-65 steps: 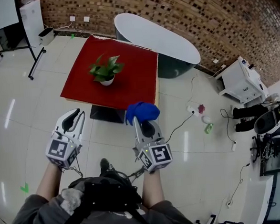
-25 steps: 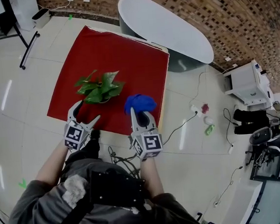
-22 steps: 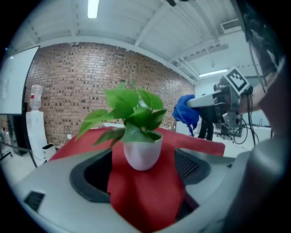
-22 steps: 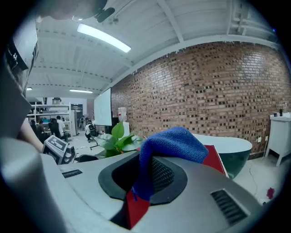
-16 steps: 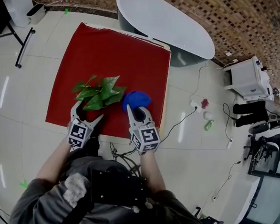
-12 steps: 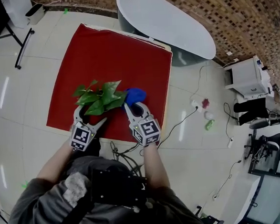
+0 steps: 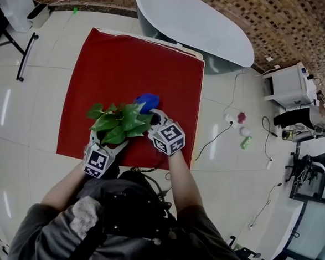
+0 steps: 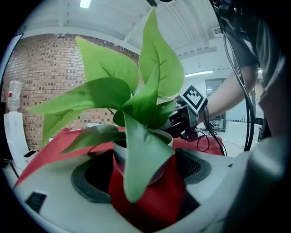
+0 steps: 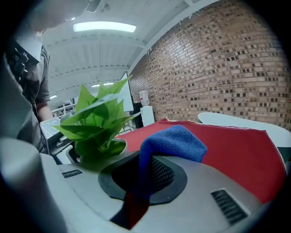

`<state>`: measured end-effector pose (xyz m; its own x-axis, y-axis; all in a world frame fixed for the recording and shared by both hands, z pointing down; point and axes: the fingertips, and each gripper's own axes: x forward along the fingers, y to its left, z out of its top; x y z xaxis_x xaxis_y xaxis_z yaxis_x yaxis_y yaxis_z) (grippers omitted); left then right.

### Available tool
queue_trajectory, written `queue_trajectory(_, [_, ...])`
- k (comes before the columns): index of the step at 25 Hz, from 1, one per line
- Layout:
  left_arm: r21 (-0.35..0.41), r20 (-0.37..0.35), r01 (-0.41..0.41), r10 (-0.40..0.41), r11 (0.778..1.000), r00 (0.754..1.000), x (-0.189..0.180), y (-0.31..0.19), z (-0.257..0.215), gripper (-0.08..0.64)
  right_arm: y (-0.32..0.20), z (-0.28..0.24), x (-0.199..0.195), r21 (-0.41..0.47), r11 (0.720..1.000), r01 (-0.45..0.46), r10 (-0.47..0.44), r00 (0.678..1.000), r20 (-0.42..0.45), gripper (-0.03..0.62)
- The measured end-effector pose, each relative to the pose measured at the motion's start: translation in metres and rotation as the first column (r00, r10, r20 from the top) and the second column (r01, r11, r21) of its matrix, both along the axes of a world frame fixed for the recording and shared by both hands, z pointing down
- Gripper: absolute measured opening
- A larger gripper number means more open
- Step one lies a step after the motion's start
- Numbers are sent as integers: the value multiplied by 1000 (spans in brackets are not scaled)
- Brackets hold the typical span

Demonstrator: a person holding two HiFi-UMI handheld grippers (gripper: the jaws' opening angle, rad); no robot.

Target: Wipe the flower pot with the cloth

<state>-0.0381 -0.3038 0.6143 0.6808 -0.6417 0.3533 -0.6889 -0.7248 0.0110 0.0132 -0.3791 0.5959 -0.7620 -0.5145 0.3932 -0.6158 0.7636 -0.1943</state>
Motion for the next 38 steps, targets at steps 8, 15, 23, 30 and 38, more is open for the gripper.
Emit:
queue_trajectory(8, [3,13,-38,38,999,999,-1,-9,4,436,16,8,-7,-121,990,68,-55,993,107,63])
queue_trajectory(15, [-12,4,-63,63,998,998,4,-5,3,434,49,6,4,-131,984,123,-110,989,100,63])
queue_trajectory(23, [-37,-6,-25,25,999,1000,10,3,5,434,85,18,9,-152,977,149,-141,988,61,63])
queue_trajectory(30, [-36,6,10,-10,999,1000,21,6,4,434,130,22,6,-160,951,265,-264,964,26,63])
queue_trajectory(38, [-37,55,81,-79,996,995,15,17,6,443,102,16,51,-107,987,117,-119,993,-18,63])
